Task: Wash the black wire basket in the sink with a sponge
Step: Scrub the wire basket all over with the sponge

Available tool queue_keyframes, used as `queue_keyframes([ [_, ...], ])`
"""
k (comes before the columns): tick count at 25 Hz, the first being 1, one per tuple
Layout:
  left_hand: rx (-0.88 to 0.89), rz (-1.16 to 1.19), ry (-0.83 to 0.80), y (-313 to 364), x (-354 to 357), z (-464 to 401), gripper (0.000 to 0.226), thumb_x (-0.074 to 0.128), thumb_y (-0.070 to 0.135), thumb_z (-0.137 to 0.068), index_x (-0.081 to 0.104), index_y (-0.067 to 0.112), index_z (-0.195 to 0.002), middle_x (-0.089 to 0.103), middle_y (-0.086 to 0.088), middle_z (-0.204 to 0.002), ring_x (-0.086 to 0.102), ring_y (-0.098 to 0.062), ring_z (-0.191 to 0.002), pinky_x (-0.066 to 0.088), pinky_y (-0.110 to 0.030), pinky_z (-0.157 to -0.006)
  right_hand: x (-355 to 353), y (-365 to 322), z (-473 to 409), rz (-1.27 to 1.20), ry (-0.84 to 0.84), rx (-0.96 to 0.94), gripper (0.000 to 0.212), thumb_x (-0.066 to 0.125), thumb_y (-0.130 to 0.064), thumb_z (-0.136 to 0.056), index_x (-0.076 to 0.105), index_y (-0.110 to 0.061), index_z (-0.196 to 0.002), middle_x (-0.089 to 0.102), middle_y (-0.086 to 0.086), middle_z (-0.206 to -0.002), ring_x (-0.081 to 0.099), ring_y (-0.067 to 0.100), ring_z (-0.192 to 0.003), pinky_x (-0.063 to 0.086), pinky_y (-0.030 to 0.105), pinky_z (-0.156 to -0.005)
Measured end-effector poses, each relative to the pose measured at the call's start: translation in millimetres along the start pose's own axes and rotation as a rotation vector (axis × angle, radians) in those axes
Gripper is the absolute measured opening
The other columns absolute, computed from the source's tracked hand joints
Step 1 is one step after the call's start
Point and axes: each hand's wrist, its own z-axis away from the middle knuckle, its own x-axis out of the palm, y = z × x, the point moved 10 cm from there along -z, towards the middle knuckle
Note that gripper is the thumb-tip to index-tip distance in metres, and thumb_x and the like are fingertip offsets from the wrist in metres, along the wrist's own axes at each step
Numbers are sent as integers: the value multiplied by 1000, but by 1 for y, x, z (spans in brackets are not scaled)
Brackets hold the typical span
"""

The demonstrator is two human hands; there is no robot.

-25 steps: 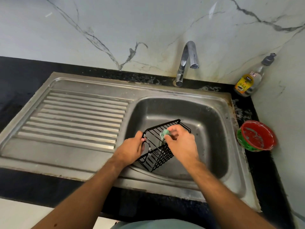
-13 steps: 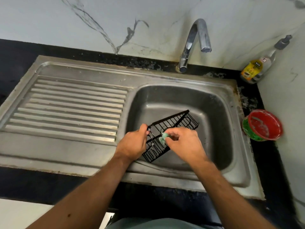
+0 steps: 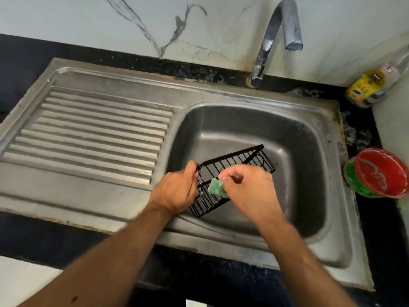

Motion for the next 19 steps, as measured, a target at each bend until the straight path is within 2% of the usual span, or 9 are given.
queue_keyframes([
  [2,-20,9,-6,-4,2,-1,9,26,32,-102,25,24,-99,65,-16,-69,61,-45,-64,43,-41,-57,6,-9,-3,122,20,-57,20,58,-19,-91,75,-26,-85,72,-12,-79,64,4,-70,56,22,-70],
  [4,-46,8,-15,-7,4,1,11,24,34,-102,25,24,-99,65,-16,-70,61,-45,-64,47,-44,-58,11,-17,2,155,52,-138,21,54,-19,-91,74,-24,-87,72,-7,-87,65,12,-77,56,34,-77],
  [6,-36,9,-2,-8,4,-1,12,24,35,-102,24,24,-99,63,-15,-69,61,-43,-63,43,-40,-56,15,-17,8,133,30,-159,16,58,-22,-91,74,-26,-92,69,-8,-91,65,12,-80,57,34,-75],
  [9,-22,13,-1,-8,4,0,12,23,36,-102,25,24,-100,56,-10,-66,59,-42,-61,43,-40,-55,20,-20,12,260,-37,-161,12,62,-31,-95,69,-28,-104,62,-5,-96,63,14,-83,58,33,-73],
  [12,-15,-9,3,-7,5,-1,13,24,35,-103,25,23,-101,60,-10,-67,59,-41,-61,41,-38,-55,13,-19,5,193,-42,-115,20,57,-34,-99,67,-28,-83,63,-7,-72,55,4,-58,51,26,-55],
  [13,-20,-16,12,-9,5,-1,14,23,36,-103,26,22,-102,59,-10,-67,59,-40,-61,39,-36,-55,10,-18,-2,146,-25,-101,18,59,-35,-98,67,-30,-82,65,-8,-69,57,4,-58,52,27,-58],
  [14,-28,-19,25,-10,5,-1,15,22,36,-104,26,22,-102,57,-9,-65,58,-39,-60,37,-36,-56,9,-17,-9,116,-11,-93,12,61,-37,-96,69,-30,-90,70,-8,-74,63,7,-67,55,30,-67],
  [16,-38,-31,33,-11,4,0,16,21,37,-104,26,21,-102,51,-4,-61,51,-37,-55,38,-37,-55,13,-22,-20,184,-6,-101,19,61,-44,-95,71,-28,-101,74,-7,-84,67,15,-82,54,34,-80],
  [19,-41,-46,24,-11,5,-1,17,20,38,-104,25,22,-102,38,8,-58,41,-28,-52,37,-36,-56,22,-30,-17,316,-16,-161,29,54,-46,-99,73,-25,-98,69,0,-87,62,18,-77,51,33,-74],
])
